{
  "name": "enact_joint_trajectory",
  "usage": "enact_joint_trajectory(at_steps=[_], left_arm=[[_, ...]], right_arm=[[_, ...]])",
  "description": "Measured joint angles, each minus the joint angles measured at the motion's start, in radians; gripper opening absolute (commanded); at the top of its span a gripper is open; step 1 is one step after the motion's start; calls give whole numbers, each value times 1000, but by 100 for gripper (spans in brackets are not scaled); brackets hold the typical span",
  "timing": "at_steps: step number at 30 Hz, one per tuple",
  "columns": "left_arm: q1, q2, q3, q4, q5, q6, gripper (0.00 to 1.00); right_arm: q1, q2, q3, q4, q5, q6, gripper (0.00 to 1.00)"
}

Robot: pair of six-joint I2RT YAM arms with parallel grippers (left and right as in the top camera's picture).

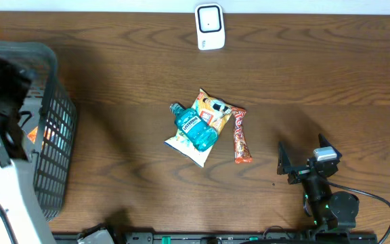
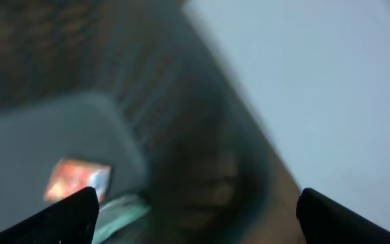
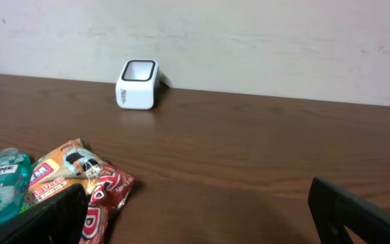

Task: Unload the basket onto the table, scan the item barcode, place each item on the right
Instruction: 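Move the left gripper back into the basket to search for items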

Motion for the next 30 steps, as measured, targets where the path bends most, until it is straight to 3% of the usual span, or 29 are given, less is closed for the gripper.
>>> enact_joint_trajectory(at_steps=[6,14,30], left_arm=[[117,125,0,-23,0,-121,94],[193,234,0,-67,0,-150,94],[201,507,0,-76,-9,50,91]], right_arm=[[0,0,0,0,0,0,99],[0,0,0,0,0,0,99],[0,0,0,0,0,0,99]])
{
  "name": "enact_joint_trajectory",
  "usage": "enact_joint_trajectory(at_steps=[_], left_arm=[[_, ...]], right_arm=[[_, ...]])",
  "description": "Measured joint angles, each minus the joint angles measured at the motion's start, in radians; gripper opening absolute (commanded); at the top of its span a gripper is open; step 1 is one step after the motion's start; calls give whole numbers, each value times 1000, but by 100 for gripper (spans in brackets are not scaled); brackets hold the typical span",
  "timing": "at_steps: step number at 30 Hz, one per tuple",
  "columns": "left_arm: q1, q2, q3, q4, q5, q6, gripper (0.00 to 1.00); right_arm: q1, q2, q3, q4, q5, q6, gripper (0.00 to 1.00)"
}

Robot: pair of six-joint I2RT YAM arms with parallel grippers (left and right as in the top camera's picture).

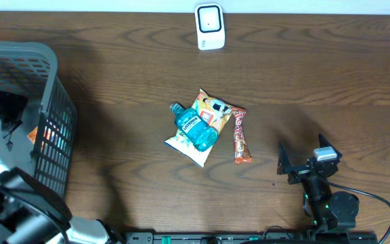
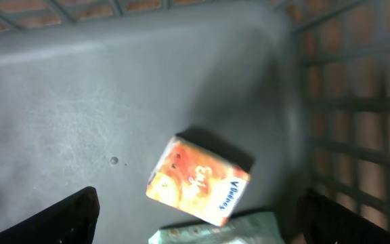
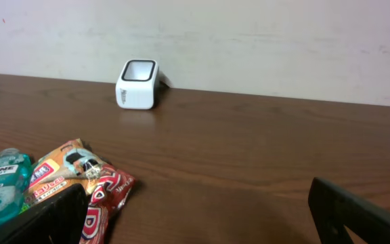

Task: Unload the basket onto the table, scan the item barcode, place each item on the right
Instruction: 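Move the left gripper back into the basket to search for items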

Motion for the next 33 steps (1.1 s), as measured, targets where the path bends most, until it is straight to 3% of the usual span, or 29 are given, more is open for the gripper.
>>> enact_joint_trajectory(at_steps=[8,11,14,17,24,26,27,29,30,31,33], left_arm=[[0,160,0,-44,-10,21,77],[0,193,0,-43,-11,25,59],[0,216,0,-42,-13,31,55],[0,230,0,-39,-11,33,41],[-1,248,2,-26,5,34,37],[-1,249,2,-22,6,34,41],[-1,248,-2,-16,7,35,50],[-1,242,-19,2,2,35,72],[1,237,-30,11,-6,37,93],[5,231,-40,19,-13,34,98],[14,221,-58,37,-20,33,98]], right_arm=[[0,0,0,0,0,0,99],[0,0,0,0,0,0,99],[0,0,0,0,0,0,99],[0,0,0,0,0,0,99],[0,0,0,0,0,0,99],[0,0,0,0,0,0,99],[0,0,0,0,0,0,99],[0,0,0,0,0,0,99],[0,0,0,0,0,0,99],[0,0,0,0,0,0,99],[0,0,0,0,0,0,99]])
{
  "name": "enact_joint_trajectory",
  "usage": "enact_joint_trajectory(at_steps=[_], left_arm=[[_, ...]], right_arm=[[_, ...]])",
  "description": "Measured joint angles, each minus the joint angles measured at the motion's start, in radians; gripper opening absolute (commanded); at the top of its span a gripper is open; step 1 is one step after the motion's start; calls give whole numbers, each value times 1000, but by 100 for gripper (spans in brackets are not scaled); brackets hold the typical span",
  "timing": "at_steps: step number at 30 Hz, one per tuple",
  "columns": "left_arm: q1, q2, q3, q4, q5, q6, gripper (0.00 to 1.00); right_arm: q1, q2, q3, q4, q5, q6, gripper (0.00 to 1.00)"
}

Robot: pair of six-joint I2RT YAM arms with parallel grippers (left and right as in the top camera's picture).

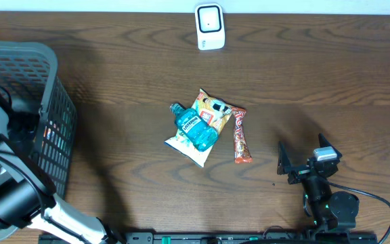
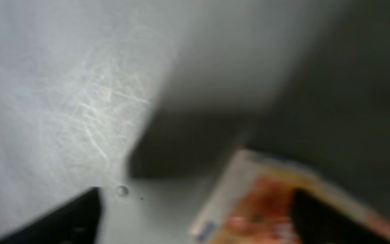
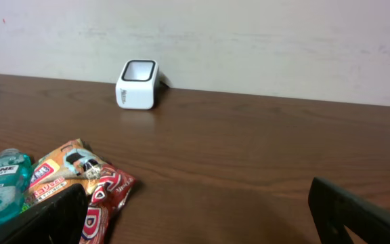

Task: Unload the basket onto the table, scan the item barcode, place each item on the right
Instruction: 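Move the left gripper back into the basket to search for items, then grasp the small orange box in the basket and lift it out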

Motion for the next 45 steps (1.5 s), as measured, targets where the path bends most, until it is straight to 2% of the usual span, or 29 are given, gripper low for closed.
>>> enact_joint_trajectory(at_steps=[2,3,5,7,9,10,19,26,29,34,39,45], left_arm=[[6,-6,-16,25,5,-1,99],[6,-9,-23,37,5,-1,96],[5,-14,-36,63,11,-2,59],[2,-17,-53,105,39,-4,34],[-11,-19,-64,146,58,-9,12],[-17,-21,-71,168,66,-8,8],[-21,-47,-101,194,60,-35,7],[8,-71,-34,-10,40,-39,7],[19,-145,2,-28,29,-39,7],[20,-375,63,-21,41,-46,7],[21,-543,73,13,139,-64,7],[-24,-669,73,71,368,-76,7]], right_arm=[[0,0,0,0,0,0,99],[0,0,0,0,0,0,99],[0,0,0,0,0,0,99],[0,0,0,0,0,0,99],[0,0,0,0,0,0,99],[0,0,0,0,0,0,99],[0,0,0,0,0,0,99],[0,0,0,0,0,0,99],[0,0,0,0,0,0,99],[0,0,0,0,0,0,99],[0,0,0,0,0,0,99],[0,0,0,0,0,0,99]])
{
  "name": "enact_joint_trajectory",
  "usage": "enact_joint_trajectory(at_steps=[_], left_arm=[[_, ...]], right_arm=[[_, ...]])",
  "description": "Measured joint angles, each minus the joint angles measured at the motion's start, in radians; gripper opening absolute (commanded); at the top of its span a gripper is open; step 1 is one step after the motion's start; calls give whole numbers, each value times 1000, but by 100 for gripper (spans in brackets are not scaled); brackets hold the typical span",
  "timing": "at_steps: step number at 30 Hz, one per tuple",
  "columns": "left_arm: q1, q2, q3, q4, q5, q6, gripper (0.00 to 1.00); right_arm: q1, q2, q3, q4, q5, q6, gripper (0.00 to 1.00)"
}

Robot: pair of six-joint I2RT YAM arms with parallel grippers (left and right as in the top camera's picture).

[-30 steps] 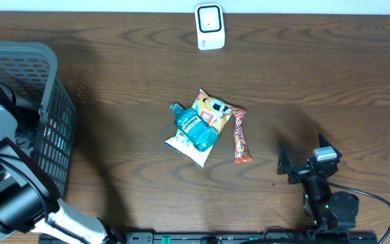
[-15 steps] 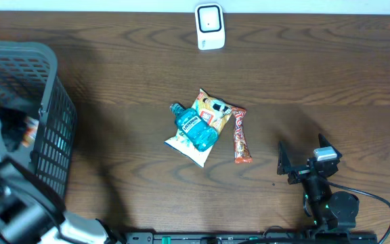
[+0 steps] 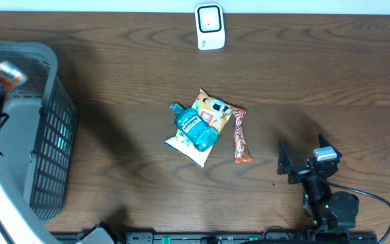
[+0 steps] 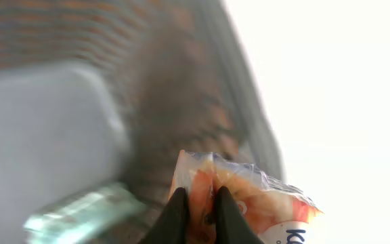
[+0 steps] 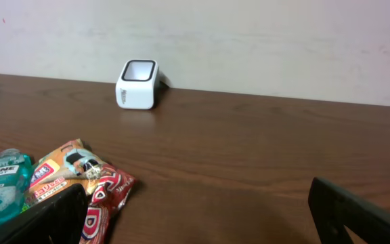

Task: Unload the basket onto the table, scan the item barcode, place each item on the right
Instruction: 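Grasp the small orange box in the basket and lift it out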

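Note:
My left gripper is shut on a small orange plastic-wrapped packet, held up over the far part of the grey basket. The overhead view shows the packet at the table's far left. The white barcode scanner stands at the table's far edge, and it also shows in the right wrist view as the scanner. My right gripper rests open near the front right of the table, with nothing between its fingers.
A blue mouthwash bottle lies on an orange snack bag in the middle of the table, with a red candy bar beside them. A pale green pack lies blurred in the basket.
My left gripper was open, low in the basket and close to the orange packet. Now it is shut on the packet and holds it up above the basket. The right arm has not moved.
My left gripper was first open above the basket, with the orange packet on the basket floor. Then it was inside the basket over the packet, then right at it. Now it holds the packet up. The right gripper stayed open and still.

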Motion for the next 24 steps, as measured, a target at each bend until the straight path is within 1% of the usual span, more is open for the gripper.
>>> enact_joint_trajectory(at_steps=[2,5,8,16,20,24], left_arm=[[-54,-39,0,2,45,2,7],[-183,-87,0,10,91,20,7],[-318,-97,0,6,103,47,7],[-690,-40,-19,-97,3,76,7],[-833,32,-30,-154,-37,80,7],[-962,122,-59,-172,-56,80,7]], right_arm=[[0,0,0,0,0,0,99],[0,0,0,0,0,0,99],[0,0,0,0,0,0,99],[0,0,0,0,0,0,99],[0,0,0,0,0,0,99],[0,0,0,0,0,0,99]])
